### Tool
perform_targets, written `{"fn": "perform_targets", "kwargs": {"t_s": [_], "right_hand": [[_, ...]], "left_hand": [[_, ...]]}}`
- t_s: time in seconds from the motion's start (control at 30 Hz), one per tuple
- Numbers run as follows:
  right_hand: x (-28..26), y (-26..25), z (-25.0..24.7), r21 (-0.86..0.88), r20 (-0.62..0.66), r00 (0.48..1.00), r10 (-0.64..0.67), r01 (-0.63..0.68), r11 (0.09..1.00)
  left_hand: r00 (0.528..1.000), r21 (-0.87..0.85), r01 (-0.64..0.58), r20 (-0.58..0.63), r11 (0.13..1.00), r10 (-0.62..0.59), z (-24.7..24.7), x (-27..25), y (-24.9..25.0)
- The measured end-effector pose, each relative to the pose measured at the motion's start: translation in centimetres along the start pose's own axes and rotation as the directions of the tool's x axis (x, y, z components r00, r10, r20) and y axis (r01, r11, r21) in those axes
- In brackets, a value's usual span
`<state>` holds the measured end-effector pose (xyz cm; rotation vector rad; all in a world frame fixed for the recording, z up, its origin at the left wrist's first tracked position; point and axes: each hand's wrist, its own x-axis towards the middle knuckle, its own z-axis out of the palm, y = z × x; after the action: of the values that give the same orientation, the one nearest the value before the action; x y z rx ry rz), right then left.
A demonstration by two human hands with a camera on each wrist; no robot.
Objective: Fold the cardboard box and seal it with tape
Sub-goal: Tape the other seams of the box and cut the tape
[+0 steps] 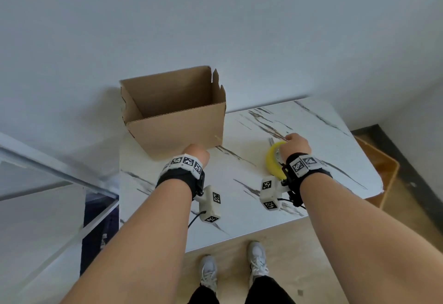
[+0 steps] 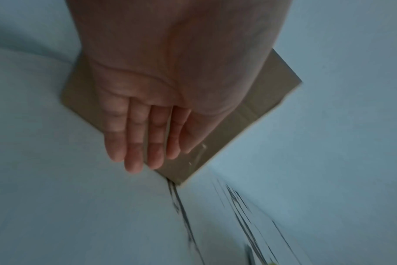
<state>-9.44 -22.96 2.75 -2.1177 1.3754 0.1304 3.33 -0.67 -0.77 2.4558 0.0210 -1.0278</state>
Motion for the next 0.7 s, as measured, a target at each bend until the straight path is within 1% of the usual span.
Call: {"fn": "perform_targets", "kwargs": {"t_s": [0.03, 0.1, 0.2, 0.3, 0.37, 0.47, 0.57, 0.63, 0.7], "right_hand": [[0.7, 1.1, -0.4, -0.033, -0.012, 1.000, 0.019, -0.019, 0.999], [1.9, 3.1, -0.9, -0.085, 0.003, 0.999, 0.050, -0.049, 0.995], [3.6, 5.8, -0.9, -0.145, 0.103, 0.991, 0.091, -0.075, 0.987], [4.9, 7.3, -0.7, -0.146, 0.220, 0.972, 0.086, -0.055, 0.988], [5.8, 7.7, -0.6, -0.121, 0.254, 0.965, 0.068, -0.038, 0.992], [7.3, 7.8, -0.9, -0.056, 0.235, 0.971, 0.038, -0.026, 0.998], [9.1, 7.7, -1.5, 0.024, 0.162, 0.986, 0.031, -0.036, 0.999], [10.4, 7.5, -2.0, 0.090, 0.122, 0.991, 0.055, -0.066, 0.994], [11.5, 7.3, -2.3, 0.149, 0.107, 0.989, 0.100, -0.115, 0.982]], "left_hand": [[0.999, 0.028, -0.052, -0.004, 0.998, 0.052, 0.9, -0.2, 0.9], [0.992, 0.070, -0.122, 0.005, 0.990, 0.122, 2.4, -2.2, 3.3], [0.981, 0.113, -0.194, 0.016, 0.975, 0.193, 4.5, -4.3, 6.1], [0.977, 0.131, -0.212, 0.007, 0.968, 0.213, 6.7, -5.1, 8.3], [0.971, 0.152, -0.236, -0.008, 0.960, 0.240, 8.0, -5.3, 9.2], [0.970, 0.176, -0.242, 0.008, 0.954, 0.245, 9.8, -5.4, 10.4], [0.962, 0.164, -0.267, -0.007, 0.950, 0.271, 11.2, -5.4, 11.6], [0.959, 0.180, -0.281, 0.026, 0.943, 0.281, 12.1, -5.2, 12.4], [0.952, 0.200, -0.305, 0.102, 0.931, 0.290, 13.1, -4.7, 13.2]]}}
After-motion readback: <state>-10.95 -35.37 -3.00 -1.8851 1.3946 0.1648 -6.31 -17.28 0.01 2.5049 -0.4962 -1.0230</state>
